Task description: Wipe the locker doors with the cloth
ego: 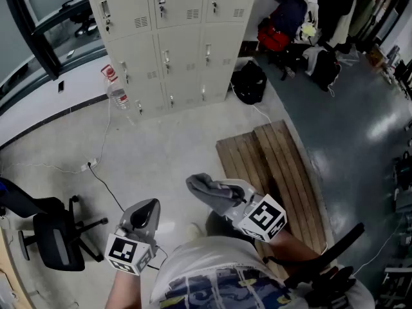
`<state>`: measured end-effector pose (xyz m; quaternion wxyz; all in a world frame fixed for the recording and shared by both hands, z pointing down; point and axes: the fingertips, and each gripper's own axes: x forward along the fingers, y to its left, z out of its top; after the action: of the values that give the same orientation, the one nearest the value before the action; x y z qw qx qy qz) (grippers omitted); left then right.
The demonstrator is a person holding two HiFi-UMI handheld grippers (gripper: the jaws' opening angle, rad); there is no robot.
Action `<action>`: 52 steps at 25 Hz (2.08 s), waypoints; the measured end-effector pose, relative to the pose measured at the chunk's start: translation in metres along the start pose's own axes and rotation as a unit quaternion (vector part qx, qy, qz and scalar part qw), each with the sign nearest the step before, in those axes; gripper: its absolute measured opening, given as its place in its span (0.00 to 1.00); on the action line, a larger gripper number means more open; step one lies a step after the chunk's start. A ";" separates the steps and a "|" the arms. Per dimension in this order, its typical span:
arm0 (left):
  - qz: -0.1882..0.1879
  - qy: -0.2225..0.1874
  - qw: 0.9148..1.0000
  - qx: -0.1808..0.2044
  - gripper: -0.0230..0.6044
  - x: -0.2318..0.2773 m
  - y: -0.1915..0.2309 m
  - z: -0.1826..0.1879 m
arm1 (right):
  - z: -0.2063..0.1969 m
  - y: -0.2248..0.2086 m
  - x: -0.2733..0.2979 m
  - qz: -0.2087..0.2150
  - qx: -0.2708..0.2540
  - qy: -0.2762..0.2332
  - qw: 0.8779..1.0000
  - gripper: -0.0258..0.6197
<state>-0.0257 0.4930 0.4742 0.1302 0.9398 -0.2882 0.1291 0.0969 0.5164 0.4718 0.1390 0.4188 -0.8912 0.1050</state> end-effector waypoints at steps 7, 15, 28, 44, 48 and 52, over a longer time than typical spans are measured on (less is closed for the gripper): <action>-0.008 0.029 1.000 0.003 0.04 0.056 0.014 0.015 | -0.001 -0.065 0.007 -0.011 0.012 0.004 1.000 0.18; 0.049 0.028 0.998 0.034 0.04 0.137 0.060 0.064 | 0.020 -0.166 0.052 0.037 -0.033 0.019 0.999 0.18; 0.075 -0.026 0.996 -0.026 0.04 0.215 0.138 0.140 | 0.072 -0.270 0.160 0.085 -0.133 0.023 0.987 0.18; -0.046 -0.041 0.997 0.049 0.04 0.267 0.353 0.231 | 0.342 -0.428 0.344 -0.123 -0.429 0.051 0.893 0.18; -0.049 -0.053 0.997 0.042 0.04 0.280 0.366 0.250 | 0.397 -0.461 0.365 -0.147 -0.482 0.045 0.863 0.18; -0.056 -0.061 0.996 0.025 0.04 0.292 0.367 0.260 | 0.460 -0.496 0.379 -0.186 -0.523 0.019 0.832 0.18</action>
<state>0.0409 -0.0320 0.3868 0.0962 0.9636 -0.2390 0.0712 0.1761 -0.2061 0.2020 0.3713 0.4390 -0.7158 -0.3964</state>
